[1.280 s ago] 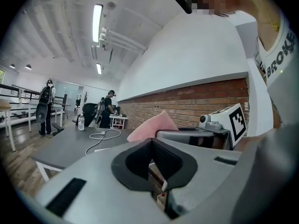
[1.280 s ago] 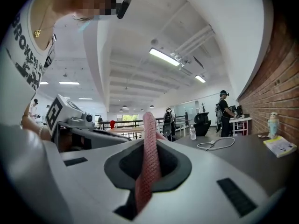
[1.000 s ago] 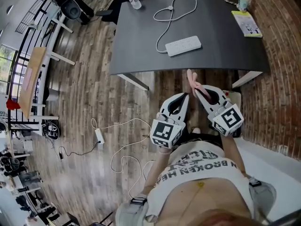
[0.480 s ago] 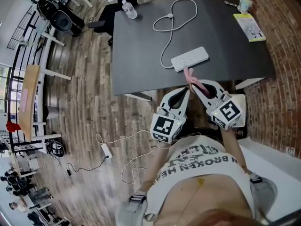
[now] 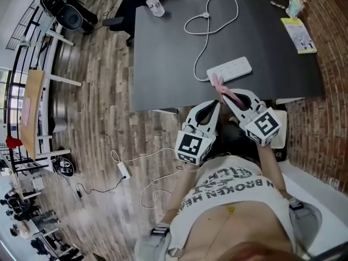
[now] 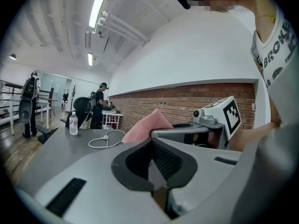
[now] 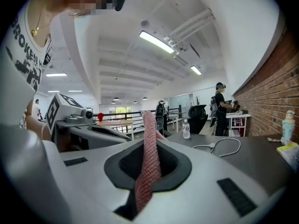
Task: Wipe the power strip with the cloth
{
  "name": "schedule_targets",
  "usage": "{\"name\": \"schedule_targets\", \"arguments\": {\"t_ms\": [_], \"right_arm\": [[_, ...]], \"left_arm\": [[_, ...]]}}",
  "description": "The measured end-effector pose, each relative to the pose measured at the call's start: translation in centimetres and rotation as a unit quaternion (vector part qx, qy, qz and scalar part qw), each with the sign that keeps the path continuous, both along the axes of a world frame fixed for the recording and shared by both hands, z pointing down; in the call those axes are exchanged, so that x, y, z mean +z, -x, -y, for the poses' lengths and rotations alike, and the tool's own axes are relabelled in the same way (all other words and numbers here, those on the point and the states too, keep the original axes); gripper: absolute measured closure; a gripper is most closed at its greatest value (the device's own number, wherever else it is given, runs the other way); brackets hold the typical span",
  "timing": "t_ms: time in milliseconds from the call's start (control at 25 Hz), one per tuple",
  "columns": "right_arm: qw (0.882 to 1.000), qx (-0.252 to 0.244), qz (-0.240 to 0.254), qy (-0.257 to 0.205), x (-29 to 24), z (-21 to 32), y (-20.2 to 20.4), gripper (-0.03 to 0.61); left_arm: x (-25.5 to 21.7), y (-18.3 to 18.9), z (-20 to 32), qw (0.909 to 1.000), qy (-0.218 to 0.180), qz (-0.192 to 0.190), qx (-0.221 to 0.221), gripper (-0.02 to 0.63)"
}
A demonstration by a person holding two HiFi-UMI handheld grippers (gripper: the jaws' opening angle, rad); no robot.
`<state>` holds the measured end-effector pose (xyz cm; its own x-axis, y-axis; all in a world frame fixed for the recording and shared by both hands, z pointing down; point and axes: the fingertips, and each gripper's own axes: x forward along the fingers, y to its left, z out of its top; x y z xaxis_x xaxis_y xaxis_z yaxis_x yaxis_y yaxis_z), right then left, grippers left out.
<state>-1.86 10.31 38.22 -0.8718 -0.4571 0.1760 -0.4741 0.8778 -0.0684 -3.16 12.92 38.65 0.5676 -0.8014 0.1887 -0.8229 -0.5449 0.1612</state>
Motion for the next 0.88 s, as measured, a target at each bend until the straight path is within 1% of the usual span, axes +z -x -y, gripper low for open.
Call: {"name": "schedule_targets", "arguments": {"t_ms": [120,280,400,600,880], "right_arm": [[1.000,-0.005,-0.006,-0.001,0.1,2.4,0.0,0.561],[1.000,-0.029,-0.004,-0.001,-0.2,5.4,0.7,0.561],[0.999,-0.044,-0.006,-0.004,-0.8,7.9,0.8,0.561],[0.998,-0.068,-0.003,-0.007,-1.4,11.0,0.3,0.561],[0.996,-0.085,-0.013,0.007,0.5,13.5,-1.4,0.561]], "left_arm": [[0.1,0.3,1.7,0.9999,0.002,-0.002,-0.010,0.606],[0.4,0.6,4.8,0.9997,0.011,-0.001,-0.023,0.606],[-0.4,0.4,7.6,0.9996,0.006,0.002,-0.027,0.606],[-0.7,-0.6,11.4,0.9993,0.005,0.013,-0.034,0.606],[1.5,-2.4,14.0,0.9985,0.017,0.029,-0.043,0.606]]}}
